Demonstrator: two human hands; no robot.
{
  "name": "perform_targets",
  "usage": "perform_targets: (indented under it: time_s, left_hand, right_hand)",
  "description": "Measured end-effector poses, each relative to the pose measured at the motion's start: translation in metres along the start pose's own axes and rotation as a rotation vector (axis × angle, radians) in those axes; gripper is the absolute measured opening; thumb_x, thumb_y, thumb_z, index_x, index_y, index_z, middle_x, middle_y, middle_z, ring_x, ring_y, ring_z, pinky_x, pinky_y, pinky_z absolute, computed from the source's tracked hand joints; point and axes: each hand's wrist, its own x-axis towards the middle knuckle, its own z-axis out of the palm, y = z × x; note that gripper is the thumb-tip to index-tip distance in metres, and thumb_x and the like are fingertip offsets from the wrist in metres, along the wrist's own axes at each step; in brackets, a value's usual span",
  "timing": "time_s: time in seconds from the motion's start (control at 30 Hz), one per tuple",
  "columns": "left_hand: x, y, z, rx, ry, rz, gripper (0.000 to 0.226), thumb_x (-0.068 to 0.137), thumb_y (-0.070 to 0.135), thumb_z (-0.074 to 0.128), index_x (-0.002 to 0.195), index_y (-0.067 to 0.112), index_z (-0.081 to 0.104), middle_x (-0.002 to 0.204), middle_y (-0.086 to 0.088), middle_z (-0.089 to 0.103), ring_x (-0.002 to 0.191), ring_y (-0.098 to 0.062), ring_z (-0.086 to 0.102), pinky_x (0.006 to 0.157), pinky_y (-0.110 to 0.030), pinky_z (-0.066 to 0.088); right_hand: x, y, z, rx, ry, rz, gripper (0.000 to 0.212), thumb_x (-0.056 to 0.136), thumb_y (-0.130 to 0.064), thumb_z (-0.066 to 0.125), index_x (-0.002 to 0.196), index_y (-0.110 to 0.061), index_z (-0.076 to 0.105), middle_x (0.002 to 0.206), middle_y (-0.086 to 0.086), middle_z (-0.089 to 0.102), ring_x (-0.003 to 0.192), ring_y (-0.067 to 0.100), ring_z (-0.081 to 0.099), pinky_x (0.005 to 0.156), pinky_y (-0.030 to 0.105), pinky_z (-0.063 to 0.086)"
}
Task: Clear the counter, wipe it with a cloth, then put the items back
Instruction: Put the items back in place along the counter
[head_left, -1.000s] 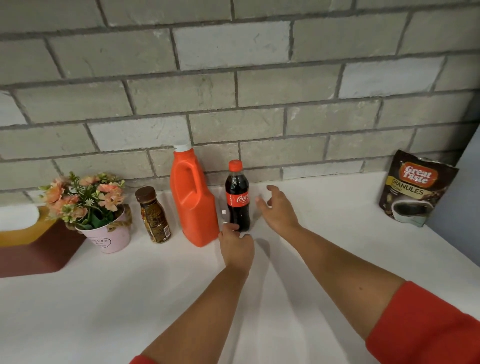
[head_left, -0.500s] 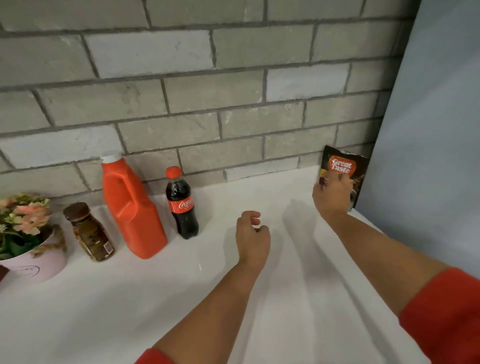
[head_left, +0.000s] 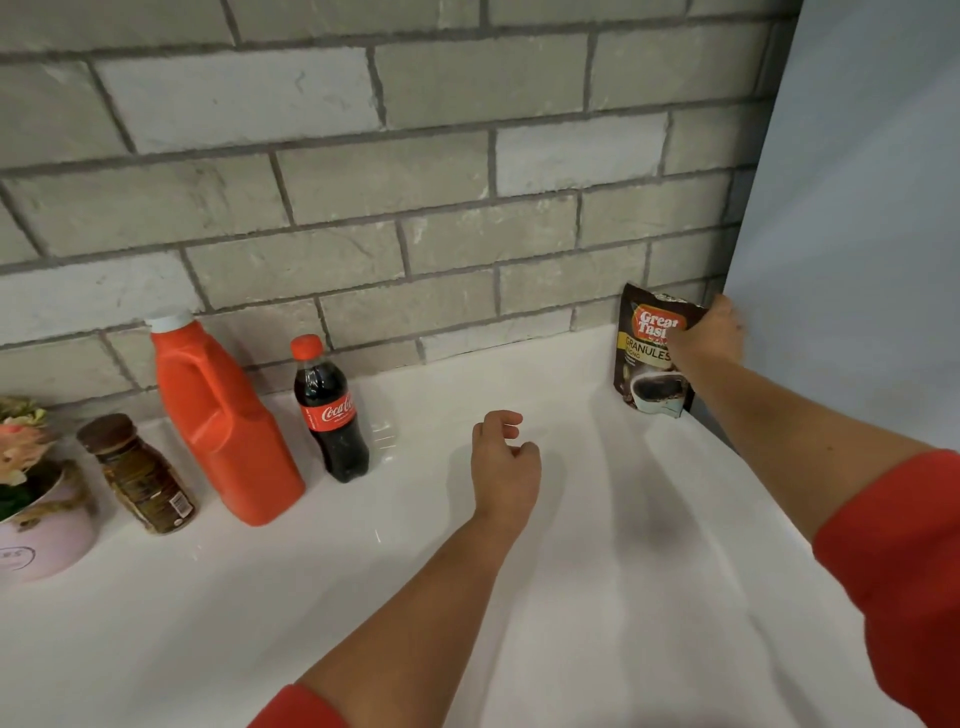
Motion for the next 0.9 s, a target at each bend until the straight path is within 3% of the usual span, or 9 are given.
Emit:
perform_targets:
  time_s: [0.33, 0.5, 0.6, 0.77, 0.9]
  left_hand:
    - [-0.003, -0.002, -0.015, 0.041, 0.038, 0.004, 0.026, 0.086, -0.002, 0.047, 0.099, 0.021, 0.047, 0.103, 0.003, 0.044, 0.064, -0.004, 0.044, 0.054, -0.006, 0.035]
    - [-0.013, 0.002, -0.024, 0.064, 0.053, 0.005, 0.025, 0.086, -0.001, 0.048, 0.098, 0.021, 0.047, 0.104, 0.003, 0.044, 0.065, -0.001, 0.045, 0.054, -0.003, 0.036]
    - [-0.02, 0.004, -0.032, 0.08, 0.059, 0.005, 0.024, 0.087, -0.001, 0.048, 0.1, 0.019, 0.048, 0.106, 0.003, 0.044, 0.067, -0.002, 0.045, 0.053, -0.002, 0.036]
    - [-0.036, 0.009, -0.054, 0.121, 0.105, -0.009, 0.026, 0.088, 0.001, 0.05, 0.112, 0.012, 0.052, 0.108, 0.004, 0.043, 0.072, -0.005, 0.047, 0.06, -0.008, 0.036]
    - [-0.052, 0.018, -0.084, 0.128, 0.156, -0.022, 0.027, 0.088, 0.001, 0.05, 0.113, 0.012, 0.052, 0.108, 0.003, 0.042, 0.084, -0.014, 0.05, 0.075, -0.019, 0.04]
  right_hand:
    - [-0.013, -0.004, -0.001, -0.066, -0.022, -0.014, 0.038, 0.091, -0.019, 0.06, 0.125, -0.004, 0.052, 0.12, 0.02, 0.06, 0.108, 0.036, 0.06, 0.09, 0.043, 0.051]
    - [-0.035, -0.011, -0.006, -0.056, -0.078, -0.128, 0.031, 0.092, -0.016, 0.057, 0.121, -0.004, 0.057, 0.114, 0.019, 0.064, 0.102, 0.034, 0.063, 0.077, 0.035, 0.052]
    - [-0.053, -0.022, -0.009, -0.042, -0.105, -0.217, 0.026, 0.093, -0.015, 0.054, 0.116, -0.002, 0.059, 0.112, 0.02, 0.065, 0.1, 0.033, 0.063, 0.077, 0.036, 0.054]
    - [-0.095, -0.051, -0.012, -0.045, -0.169, -0.399, 0.024, 0.093, -0.01, 0.051, 0.112, 0.0, 0.062, 0.108, 0.02, 0.065, 0.1, 0.032, 0.06, 0.073, 0.025, 0.04]
    - [-0.135, -0.073, -0.004, 0.005, -0.259, -0.484, 0.022, 0.091, -0.01, 0.054, 0.109, -0.002, 0.065, 0.111, 0.017, 0.066, 0.102, 0.031, 0.06, 0.084, 0.032, 0.046]
